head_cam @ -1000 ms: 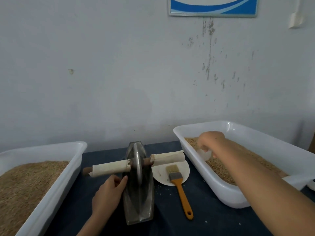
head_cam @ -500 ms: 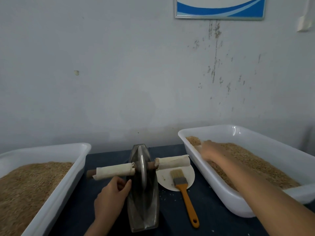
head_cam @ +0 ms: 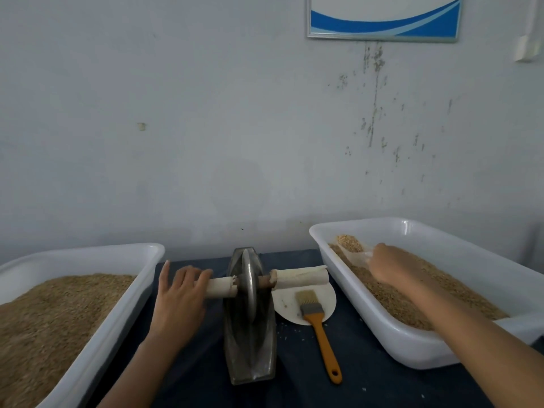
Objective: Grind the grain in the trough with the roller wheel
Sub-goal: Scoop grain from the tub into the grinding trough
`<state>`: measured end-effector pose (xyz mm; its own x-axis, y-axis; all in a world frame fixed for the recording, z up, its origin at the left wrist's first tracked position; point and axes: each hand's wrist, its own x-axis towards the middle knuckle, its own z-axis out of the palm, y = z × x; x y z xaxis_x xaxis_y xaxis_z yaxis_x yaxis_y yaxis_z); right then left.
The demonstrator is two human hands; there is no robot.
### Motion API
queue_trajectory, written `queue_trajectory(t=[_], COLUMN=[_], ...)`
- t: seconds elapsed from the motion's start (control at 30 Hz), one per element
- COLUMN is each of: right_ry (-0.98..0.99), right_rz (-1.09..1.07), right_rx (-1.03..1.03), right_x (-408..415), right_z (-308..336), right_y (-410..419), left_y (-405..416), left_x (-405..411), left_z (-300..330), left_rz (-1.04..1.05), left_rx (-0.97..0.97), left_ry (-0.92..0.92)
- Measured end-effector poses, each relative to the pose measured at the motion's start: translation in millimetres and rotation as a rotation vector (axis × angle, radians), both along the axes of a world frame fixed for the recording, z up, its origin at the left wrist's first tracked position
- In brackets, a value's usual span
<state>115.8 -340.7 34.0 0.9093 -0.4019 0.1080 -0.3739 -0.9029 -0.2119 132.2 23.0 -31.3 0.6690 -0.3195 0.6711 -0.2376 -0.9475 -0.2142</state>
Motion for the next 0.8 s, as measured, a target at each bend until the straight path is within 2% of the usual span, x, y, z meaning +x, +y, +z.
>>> queue_trajectory(t=[0.13,0.27,0.43,0.67,0.8], right_ry=[-0.002,-0.072,-0.100,-0.015,0.052], right_rz=[0.038,0.056,0.236,0.427,0.495], right_rx=[-0.005,-0.006,0.013,-0.033,-0.024], right_x=[-8.4,-22.6,-53.0,-85.3,-90.2], right_z=[4.1,11.6,17.4,18.2,15.8], right_y=[-2.3,1.4,22.2,68.7,80.1], left_y=[2.7,3.6,6.1,9.2,11.8], left_x=[6.1,8.8,27.0,48.4,57.9], left_z=[-2.0,-7.5,-5.2,6.6,16.3], left_rz=[0.024,-0.080,-0.014,0.005,-0.046], left_rx=[0.001,-0.026,-0.087,-0.068,-0.129], left_ry=[0.196,0.112,0.223,0.413,0.529])
